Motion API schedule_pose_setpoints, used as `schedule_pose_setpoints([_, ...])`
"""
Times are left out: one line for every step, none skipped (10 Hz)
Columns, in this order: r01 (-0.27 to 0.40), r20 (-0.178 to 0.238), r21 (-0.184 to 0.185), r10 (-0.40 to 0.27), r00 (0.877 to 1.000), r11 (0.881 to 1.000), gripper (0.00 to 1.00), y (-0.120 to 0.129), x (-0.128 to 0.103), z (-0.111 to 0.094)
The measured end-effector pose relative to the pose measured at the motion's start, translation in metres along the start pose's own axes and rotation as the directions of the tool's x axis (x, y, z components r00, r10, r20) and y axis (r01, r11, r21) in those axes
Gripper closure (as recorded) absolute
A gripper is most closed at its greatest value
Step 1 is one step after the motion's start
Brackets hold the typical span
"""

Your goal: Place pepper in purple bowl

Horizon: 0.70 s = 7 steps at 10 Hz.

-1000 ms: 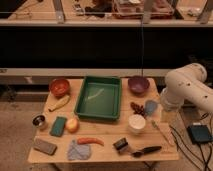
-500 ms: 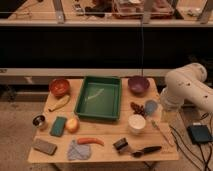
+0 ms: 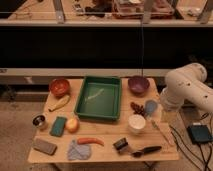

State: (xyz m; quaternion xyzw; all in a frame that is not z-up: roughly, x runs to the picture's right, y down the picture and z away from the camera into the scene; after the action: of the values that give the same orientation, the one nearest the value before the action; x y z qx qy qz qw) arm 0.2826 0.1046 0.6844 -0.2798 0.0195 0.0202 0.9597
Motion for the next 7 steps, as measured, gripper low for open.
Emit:
schedule_pose_setpoints([0.004, 0.002, 0.001, -0.004, 1.0, 1.0, 0.35, -0.001, -0.001, 0.0])
schedule_pose_setpoints([0.025, 0.022, 0.002, -0.025, 0.999, 1.0, 0.35, -0.002, -0.006, -0.003])
schedule_pose_setpoints([0.05, 0.045, 0.008, -0.05, 0.998, 0.999, 0.35, -0.002, -0.015, -0.01])
schedule_pose_setpoints([0.073, 0.062, 0.014, -0.074, 0.995, 0.997, 0.35, -0.003, -0.025, -0.017])
schedule_pose_setpoints([0.111, 0.092, 0.025, -0.113, 0.989, 0.994, 0.35, -0.003, -0.048, -0.029])
schedule_pose_setpoints([0.142, 0.119, 0.035, -0.146, 0.982, 0.989, 0.35, -0.002, -0.07, -0.039])
schedule_pose_setpoints([0.169, 0.139, 0.044, -0.174, 0.975, 0.985, 0.35, -0.002, -0.088, -0.047])
